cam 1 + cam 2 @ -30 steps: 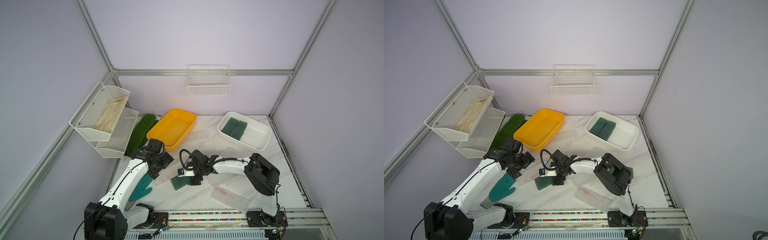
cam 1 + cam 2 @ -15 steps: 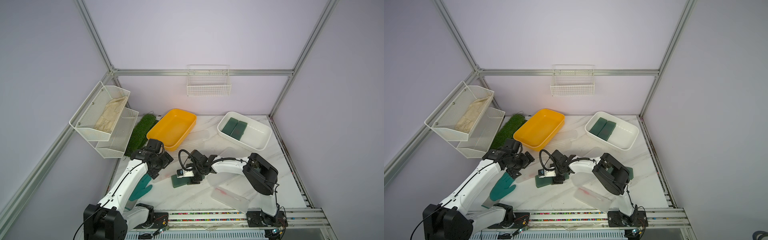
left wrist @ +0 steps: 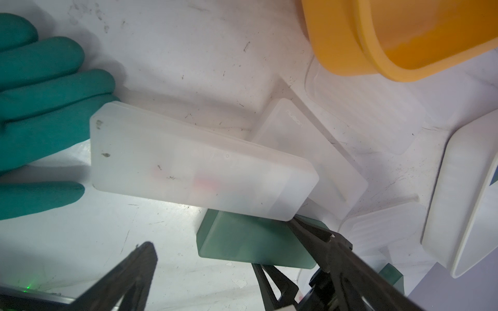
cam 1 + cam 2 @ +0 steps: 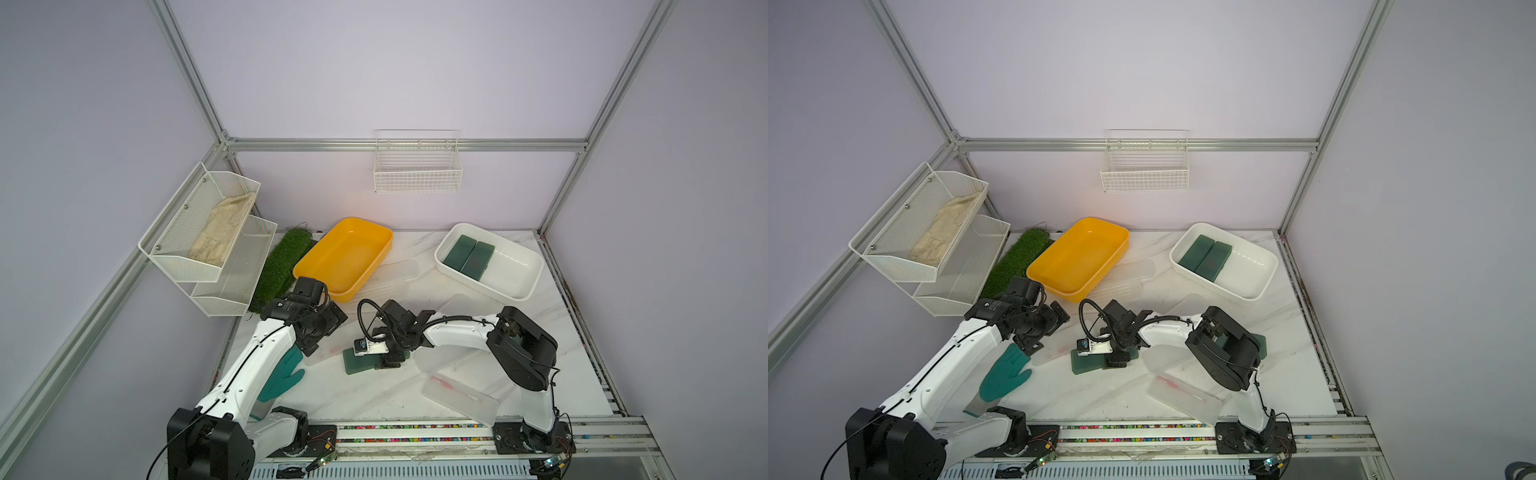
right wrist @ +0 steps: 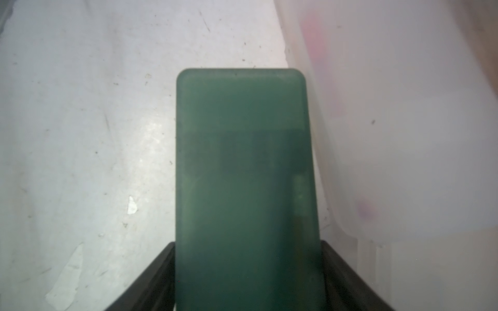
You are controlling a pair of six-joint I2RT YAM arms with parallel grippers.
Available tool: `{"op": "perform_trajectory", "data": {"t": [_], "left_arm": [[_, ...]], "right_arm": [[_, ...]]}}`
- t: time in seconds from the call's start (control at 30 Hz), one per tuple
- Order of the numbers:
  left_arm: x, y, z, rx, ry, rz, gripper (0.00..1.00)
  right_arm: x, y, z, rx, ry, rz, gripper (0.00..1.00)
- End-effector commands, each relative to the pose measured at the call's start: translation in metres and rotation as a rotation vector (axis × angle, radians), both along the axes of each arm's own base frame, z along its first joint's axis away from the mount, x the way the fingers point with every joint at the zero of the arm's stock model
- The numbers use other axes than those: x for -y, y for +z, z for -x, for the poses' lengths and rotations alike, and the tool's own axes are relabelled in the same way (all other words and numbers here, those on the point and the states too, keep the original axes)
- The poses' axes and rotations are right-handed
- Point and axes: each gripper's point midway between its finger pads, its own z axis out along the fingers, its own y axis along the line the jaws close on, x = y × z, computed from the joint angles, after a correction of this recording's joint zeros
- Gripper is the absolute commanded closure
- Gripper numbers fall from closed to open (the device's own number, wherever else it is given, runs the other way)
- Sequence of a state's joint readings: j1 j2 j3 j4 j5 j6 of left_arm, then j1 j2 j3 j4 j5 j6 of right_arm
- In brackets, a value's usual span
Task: Place the pencil cases by color into the storage box
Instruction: Pick up the pencil case from the center of the board.
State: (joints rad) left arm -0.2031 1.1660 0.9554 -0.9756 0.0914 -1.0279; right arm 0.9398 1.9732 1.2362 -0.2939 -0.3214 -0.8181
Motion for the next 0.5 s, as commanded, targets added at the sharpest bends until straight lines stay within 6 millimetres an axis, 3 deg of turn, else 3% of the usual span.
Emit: {"op": "perform_trajectory", "data": {"t": [0.0, 0.47], "left_arm": [[0.005, 0.026, -0.017, 0.117, -0.035, 0.022, 0.00], [0.015, 0.026, -0.029, 0.134, -0.077, 0.058, 0.00]], "right_arm": [[0.011, 0.007, -0.002, 0.022, -0.035, 0.003, 0.34], [0.028, 0.047, -0.002, 0.039, -0.110, -0.094, 0.34]]}}
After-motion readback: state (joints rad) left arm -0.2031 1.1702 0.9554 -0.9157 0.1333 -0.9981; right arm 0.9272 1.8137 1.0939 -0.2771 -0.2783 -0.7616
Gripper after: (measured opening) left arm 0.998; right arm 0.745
